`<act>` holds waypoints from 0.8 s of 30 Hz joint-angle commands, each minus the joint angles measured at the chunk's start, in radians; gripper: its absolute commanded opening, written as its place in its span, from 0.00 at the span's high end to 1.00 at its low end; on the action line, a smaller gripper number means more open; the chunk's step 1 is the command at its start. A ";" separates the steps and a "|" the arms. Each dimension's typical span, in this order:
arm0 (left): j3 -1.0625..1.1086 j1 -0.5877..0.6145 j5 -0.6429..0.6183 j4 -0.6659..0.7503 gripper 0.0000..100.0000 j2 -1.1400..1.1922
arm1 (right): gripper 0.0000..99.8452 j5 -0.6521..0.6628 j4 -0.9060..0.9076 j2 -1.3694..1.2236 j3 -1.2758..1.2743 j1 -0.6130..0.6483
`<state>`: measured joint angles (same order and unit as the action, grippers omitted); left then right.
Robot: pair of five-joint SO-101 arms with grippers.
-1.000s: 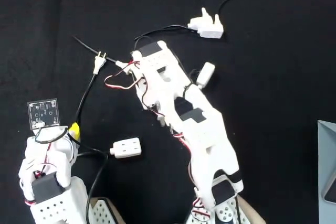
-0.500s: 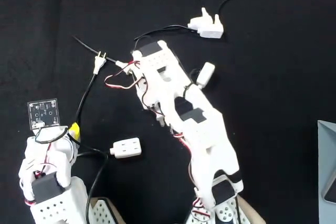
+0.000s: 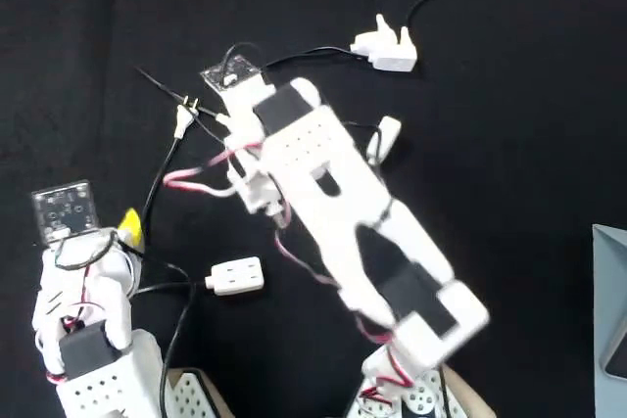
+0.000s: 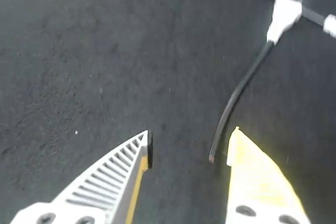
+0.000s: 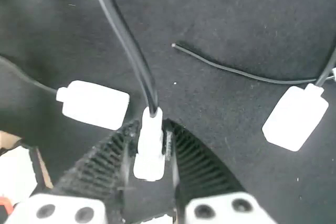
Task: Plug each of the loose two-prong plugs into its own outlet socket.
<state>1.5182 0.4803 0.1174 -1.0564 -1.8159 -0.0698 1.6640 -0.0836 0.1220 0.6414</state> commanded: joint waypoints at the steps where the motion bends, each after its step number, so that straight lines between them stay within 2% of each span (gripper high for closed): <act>1: -0.074 0.004 -0.104 0.068 0.75 -0.005 | 0.99 -0.006 -0.117 0.194 -0.128 0.037; 4: -0.113 -0.025 -0.163 0.100 0.75 -0.005 | 0.99 -0.003 -0.265 0.318 -0.295 0.055; 10: -0.114 -0.242 -0.209 0.169 0.75 -0.003 | 0.99 0.049 -0.540 0.568 -0.610 0.094; 14: -0.125 -0.325 -0.204 0.173 0.75 -0.003 | 0.99 0.084 -0.675 0.722 -0.782 0.117; 19: -0.116 -0.420 -0.201 0.199 0.75 -0.003 | 0.99 0.120 -0.750 0.866 -0.934 0.167; 24: -0.134 -0.501 -0.201 0.199 0.75 -0.003 | 0.99 0.126 -0.747 0.928 -0.983 0.176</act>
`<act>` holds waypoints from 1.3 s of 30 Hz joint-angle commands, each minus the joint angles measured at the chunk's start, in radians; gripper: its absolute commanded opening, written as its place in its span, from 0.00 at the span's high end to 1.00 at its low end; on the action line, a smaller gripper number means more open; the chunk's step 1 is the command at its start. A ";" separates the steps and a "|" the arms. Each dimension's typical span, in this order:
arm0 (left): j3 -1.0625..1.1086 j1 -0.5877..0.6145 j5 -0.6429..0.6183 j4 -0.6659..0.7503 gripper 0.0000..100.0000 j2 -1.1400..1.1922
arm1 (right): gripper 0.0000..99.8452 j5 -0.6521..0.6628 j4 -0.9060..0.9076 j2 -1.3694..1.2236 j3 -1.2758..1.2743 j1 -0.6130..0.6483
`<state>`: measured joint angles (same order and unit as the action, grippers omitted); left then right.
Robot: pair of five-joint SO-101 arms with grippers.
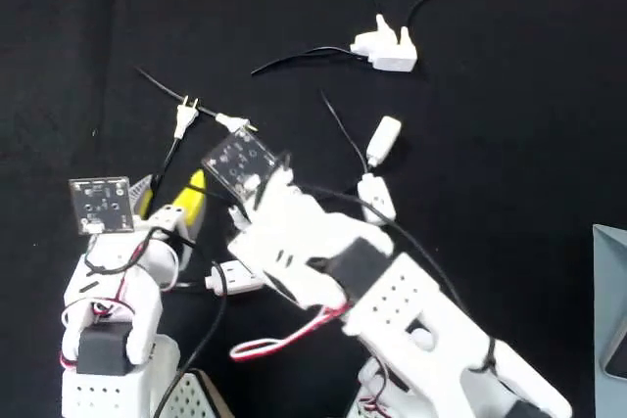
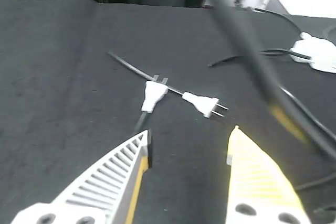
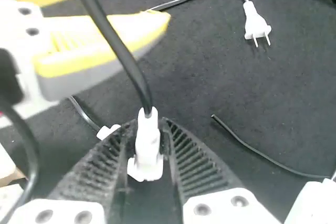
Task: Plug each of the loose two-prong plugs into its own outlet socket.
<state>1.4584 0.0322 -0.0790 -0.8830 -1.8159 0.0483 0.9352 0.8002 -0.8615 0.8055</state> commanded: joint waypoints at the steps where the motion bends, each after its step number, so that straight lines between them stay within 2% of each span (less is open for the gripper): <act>1: -0.077 -0.073 -0.005 0.026 0.75 -0.003 | 0.99 0.006 -0.015 0.045 -0.001 0.012; 6: -0.082 -0.151 0.005 0.028 0.75 -0.005 | 0.99 0.006 -0.020 0.048 -0.028 0.011; 15: -0.096 -0.265 0.103 0.017 0.76 -0.005 | 0.99 0.003 -0.020 0.053 -0.059 0.006; 20: -0.119 -0.302 0.143 -0.046 0.76 -0.005 | 0.99 0.002 -0.015 0.053 -0.059 -0.021; 24: -0.133 -0.240 0.137 -0.048 0.76 -0.005 | 0.99 0.002 -0.015 0.051 -0.059 -0.051; 28: -0.122 -0.081 0.135 -0.046 0.76 -0.003 | 0.99 -0.002 -0.014 0.053 -0.059 -0.060; 32: -0.107 0.061 0.135 -0.055 0.76 0.005 | 0.99 -0.002 -0.014 0.053 -0.059 -0.124; 34: -0.093 0.082 0.146 -0.086 0.75 0.005 | 0.99 -0.003 -0.014 0.053 -0.054 -0.161; 37: -0.082 0.062 0.236 -0.155 0.75 0.005 | 0.99 -0.003 -0.020 0.053 -0.051 -0.222; 39: -0.087 0.051 0.249 -0.206 0.71 0.006 | 0.99 -0.003 -0.025 0.053 -0.050 -0.264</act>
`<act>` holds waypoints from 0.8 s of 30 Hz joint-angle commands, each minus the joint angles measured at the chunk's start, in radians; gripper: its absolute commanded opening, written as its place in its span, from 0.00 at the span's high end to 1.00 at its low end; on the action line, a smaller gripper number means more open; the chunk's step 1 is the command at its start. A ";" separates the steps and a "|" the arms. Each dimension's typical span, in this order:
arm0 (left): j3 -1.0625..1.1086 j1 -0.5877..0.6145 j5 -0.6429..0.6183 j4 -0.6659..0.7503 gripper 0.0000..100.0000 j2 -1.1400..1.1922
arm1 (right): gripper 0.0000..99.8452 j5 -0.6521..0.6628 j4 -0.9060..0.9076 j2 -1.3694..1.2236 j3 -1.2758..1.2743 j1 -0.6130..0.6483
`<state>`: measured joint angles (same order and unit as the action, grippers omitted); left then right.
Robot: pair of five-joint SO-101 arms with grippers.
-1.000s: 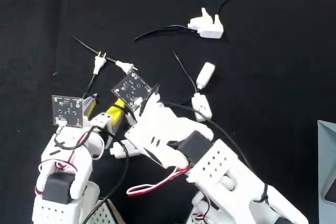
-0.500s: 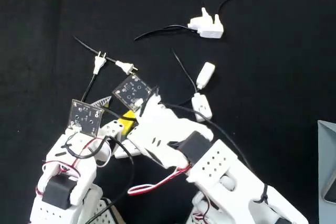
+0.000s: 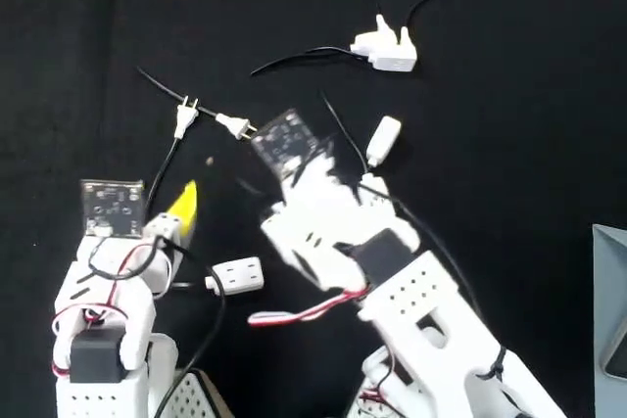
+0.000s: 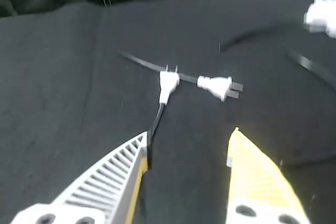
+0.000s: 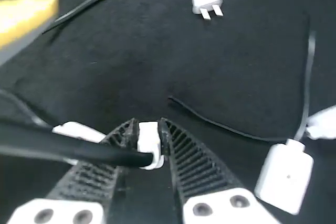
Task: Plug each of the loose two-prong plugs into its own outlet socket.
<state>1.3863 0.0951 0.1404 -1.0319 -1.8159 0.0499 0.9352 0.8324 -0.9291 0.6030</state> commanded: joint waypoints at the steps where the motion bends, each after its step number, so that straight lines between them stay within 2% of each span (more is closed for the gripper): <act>1: -0.019 -0.015 0.032 -0.086 0.67 0.006 | 0.99 -0.005 -0.035 0.021 0.018 -0.081; 3: -0.033 -0.025 0.055 -0.130 0.63 0.018 | 0.99 -0.005 -0.057 0.016 0.018 -0.120; 9: -0.077 -0.101 0.249 -0.189 0.63 0.183 | 0.99 -0.005 -0.078 0.015 0.018 -0.193; 15: -0.159 -0.209 0.384 -0.193 0.63 0.486 | 0.99 -0.005 -0.078 0.015 0.016 -0.212; 20: -0.220 -0.300 0.562 -0.192 0.63 0.756 | 0.99 -0.005 -0.078 0.015 0.008 -0.212; 24: -0.285 -0.335 0.585 -0.169 0.63 0.944 | 0.99 -0.005 -0.077 0.013 0.008 -0.212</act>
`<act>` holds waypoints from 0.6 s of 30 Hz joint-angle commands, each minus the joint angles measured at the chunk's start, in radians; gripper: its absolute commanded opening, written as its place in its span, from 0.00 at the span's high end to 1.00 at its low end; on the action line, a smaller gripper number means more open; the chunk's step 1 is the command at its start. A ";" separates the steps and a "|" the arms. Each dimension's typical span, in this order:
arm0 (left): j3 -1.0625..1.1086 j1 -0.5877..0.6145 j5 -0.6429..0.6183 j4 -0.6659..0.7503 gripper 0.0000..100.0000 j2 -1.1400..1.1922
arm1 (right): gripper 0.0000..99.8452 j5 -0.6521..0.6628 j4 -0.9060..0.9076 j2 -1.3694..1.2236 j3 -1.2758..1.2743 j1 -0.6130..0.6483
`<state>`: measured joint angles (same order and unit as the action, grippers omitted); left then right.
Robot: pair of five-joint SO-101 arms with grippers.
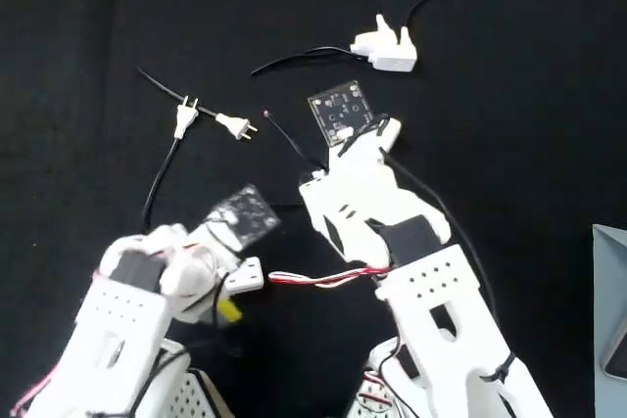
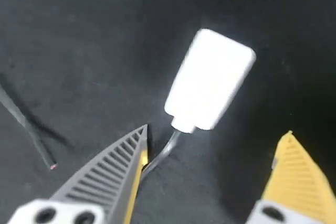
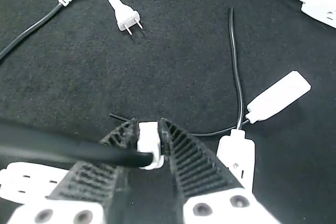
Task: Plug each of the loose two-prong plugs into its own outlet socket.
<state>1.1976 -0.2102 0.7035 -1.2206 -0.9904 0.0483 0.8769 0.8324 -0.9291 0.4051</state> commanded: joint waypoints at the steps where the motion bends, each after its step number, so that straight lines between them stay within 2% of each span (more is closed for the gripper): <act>1: -0.107 -0.030 0.018 0.043 0.63 0.160 | 0.99 -0.003 -0.018 0.013 0.007 -0.014; 7: -0.125 0.027 0.017 0.285 0.63 0.396 | 0.99 -0.003 -0.015 0.013 0.007 -0.009; 11: -0.125 0.024 0.015 0.344 0.64 0.477 | 0.99 -0.003 -0.020 0.013 -0.001 -0.009; 18: -0.125 -0.030 -0.009 0.345 0.85 0.480 | 0.99 -0.002 -0.021 0.013 -0.005 -0.009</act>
<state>1.1270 -0.2209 0.7142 -0.8907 -0.5102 0.0483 0.8769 0.8324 -0.9444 0.4051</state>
